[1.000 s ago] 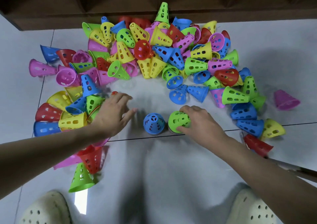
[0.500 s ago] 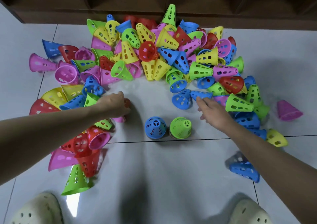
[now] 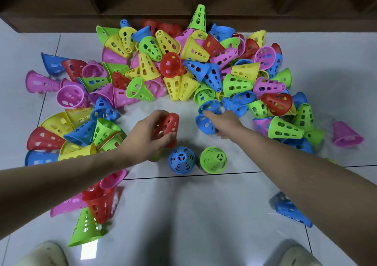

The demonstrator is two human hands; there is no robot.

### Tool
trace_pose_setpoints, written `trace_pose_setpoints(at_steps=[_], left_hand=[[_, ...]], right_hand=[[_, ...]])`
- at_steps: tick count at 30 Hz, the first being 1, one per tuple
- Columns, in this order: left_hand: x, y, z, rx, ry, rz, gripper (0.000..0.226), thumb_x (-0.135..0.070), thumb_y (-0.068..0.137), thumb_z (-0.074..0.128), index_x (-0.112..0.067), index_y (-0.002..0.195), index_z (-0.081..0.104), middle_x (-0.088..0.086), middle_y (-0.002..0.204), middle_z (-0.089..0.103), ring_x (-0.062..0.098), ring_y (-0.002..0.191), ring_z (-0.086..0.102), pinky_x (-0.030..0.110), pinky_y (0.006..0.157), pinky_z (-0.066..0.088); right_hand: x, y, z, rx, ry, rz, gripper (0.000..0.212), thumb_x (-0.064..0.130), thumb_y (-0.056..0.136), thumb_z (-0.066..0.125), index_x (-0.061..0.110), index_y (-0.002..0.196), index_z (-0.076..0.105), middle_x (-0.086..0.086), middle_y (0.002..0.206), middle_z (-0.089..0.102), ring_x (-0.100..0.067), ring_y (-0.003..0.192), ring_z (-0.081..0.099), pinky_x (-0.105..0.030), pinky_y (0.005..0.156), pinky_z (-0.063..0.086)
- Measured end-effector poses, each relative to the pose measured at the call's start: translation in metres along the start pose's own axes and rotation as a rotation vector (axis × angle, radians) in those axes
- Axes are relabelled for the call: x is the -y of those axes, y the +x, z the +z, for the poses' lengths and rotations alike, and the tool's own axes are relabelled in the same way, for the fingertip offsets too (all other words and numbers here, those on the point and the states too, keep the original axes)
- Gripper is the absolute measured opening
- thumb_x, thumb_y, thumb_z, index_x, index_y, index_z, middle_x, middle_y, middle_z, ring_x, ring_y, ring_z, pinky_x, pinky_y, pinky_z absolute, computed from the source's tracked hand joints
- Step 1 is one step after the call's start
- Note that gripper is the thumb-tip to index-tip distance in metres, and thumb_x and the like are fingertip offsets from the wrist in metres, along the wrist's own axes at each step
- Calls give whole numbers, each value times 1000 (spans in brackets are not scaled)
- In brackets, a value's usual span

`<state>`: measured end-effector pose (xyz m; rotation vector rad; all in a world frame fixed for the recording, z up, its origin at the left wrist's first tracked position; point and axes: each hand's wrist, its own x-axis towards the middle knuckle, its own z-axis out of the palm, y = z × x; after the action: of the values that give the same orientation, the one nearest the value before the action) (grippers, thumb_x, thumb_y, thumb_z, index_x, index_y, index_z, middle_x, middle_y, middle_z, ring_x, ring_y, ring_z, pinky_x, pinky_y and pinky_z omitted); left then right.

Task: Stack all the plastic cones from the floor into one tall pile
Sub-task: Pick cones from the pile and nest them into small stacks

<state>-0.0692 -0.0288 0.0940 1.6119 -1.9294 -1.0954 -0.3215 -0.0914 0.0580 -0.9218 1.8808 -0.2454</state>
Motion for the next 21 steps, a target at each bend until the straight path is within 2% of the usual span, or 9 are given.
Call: trace_pose_setpoints(at_steps=[3,4,8,10,12,14,17,20,21], left_hand=[[-6,-4,-2,-24,-55,36,45,-37,89,73,-29,127,50,-12,110,63,6,102,63,31,91,54],[-8,-5,-2,-43,-87,56,46,-38,90,73,-27,128,50,-11,112,63,6,104,63,31,93,54],[-18,-17,-2,-101,-201,139,50,-36,88,72,-23,130,50,-12,117,63,12,108,65,32,96,54],[-21,-25,-1,-82,-210,192,51,-34,88,73,-21,131,49,-9,119,63,14,109,66,32,96,54],[-23,-33,2,-41,-190,253,52,-33,89,74,-19,131,48,-6,120,63,14,110,66,34,96,55],[-22,-40,6,-8,-178,291,50,-30,87,76,-19,127,48,-4,119,63,13,110,66,37,95,55],[-18,-47,14,54,-165,282,43,-32,86,77,-26,118,48,-6,117,65,10,112,66,41,96,55],[-14,-48,20,128,-88,258,40,-44,87,71,-49,114,42,-8,119,64,7,114,64,39,96,54],[-12,-47,21,144,-60,251,39,-46,87,70,-50,113,42,-8,120,63,7,114,63,39,96,54]], right_hand=[[6,0,4,27,80,50,26,35,83,71,14,85,55,-1,69,59,-17,66,58,-25,52,46],[6,1,4,37,79,62,24,31,83,71,13,84,55,-1,68,57,-16,64,55,-25,53,47],[1,-7,-4,31,49,-51,27,36,78,74,15,83,57,-2,75,53,-19,74,53,-30,64,47],[-6,-20,-15,-7,79,-164,26,38,78,74,15,79,62,-7,75,59,-19,76,56,-37,72,53],[-15,-40,-28,-32,160,-265,38,46,71,75,14,91,69,-10,90,71,-18,83,65,-45,84,57],[-25,-66,-40,-45,218,-375,42,44,72,77,17,103,69,-3,100,74,-16,94,70,-45,89,58],[-42,-102,-50,-55,261,-495,31,19,86,78,14,113,64,1,106,73,-16,100,70,-42,90,58],[-57,-127,-50,-67,204,-595,27,18,85,79,19,106,63,5,102,74,-14,98,70,-35,86,57],[-61,-132,-48,-67,184,-622,28,19,84,80,22,105,62,6,101,73,-13,97,69,-31,87,56]])
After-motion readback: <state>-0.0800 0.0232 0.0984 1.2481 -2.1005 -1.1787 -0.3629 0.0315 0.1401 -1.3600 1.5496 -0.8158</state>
